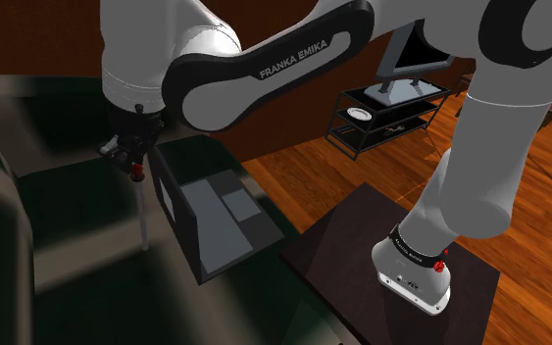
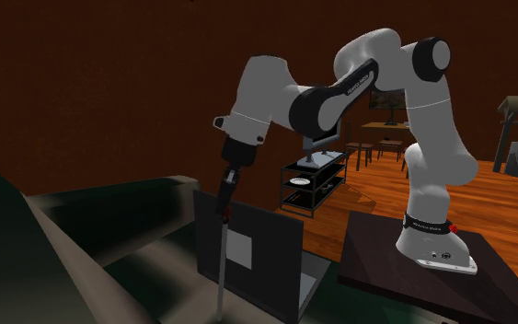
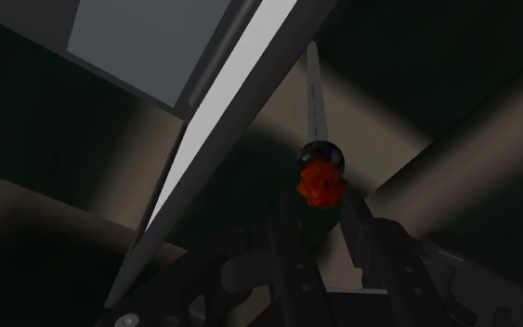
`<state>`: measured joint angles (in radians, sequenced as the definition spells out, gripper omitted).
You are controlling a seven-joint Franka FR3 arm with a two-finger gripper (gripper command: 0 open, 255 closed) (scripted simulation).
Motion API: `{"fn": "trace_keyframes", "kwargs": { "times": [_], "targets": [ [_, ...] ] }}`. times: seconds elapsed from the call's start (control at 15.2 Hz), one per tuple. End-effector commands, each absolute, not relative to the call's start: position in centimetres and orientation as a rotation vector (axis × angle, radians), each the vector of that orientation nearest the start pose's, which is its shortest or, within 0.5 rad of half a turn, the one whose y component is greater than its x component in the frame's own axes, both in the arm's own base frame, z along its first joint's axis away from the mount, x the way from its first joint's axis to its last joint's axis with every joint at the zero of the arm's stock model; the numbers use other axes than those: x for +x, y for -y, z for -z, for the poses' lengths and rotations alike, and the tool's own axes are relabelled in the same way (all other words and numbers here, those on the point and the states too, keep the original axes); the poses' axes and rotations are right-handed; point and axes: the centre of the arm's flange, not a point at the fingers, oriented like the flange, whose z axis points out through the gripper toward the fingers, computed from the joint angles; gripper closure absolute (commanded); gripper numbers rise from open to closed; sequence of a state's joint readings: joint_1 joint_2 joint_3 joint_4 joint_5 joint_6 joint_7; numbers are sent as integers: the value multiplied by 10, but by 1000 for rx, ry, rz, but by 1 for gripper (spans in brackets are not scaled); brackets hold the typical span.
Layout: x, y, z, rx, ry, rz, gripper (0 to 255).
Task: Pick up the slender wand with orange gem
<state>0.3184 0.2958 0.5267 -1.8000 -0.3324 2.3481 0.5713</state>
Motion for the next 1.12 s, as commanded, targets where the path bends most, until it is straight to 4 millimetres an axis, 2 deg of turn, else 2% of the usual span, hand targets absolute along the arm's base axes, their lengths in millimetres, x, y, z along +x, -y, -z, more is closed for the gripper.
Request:
{"fn": "trace_keyframes", "kwargs": {
  "times": [0.0, 0.92, 1.06],
  "targets": [
    [455, -465, -432, -2944, 645, 456, 255],
    [455, -465, -506, -2944, 645, 456, 255],
    [455, -465, -506, -2944, 645, 456, 255]
  ]
}}
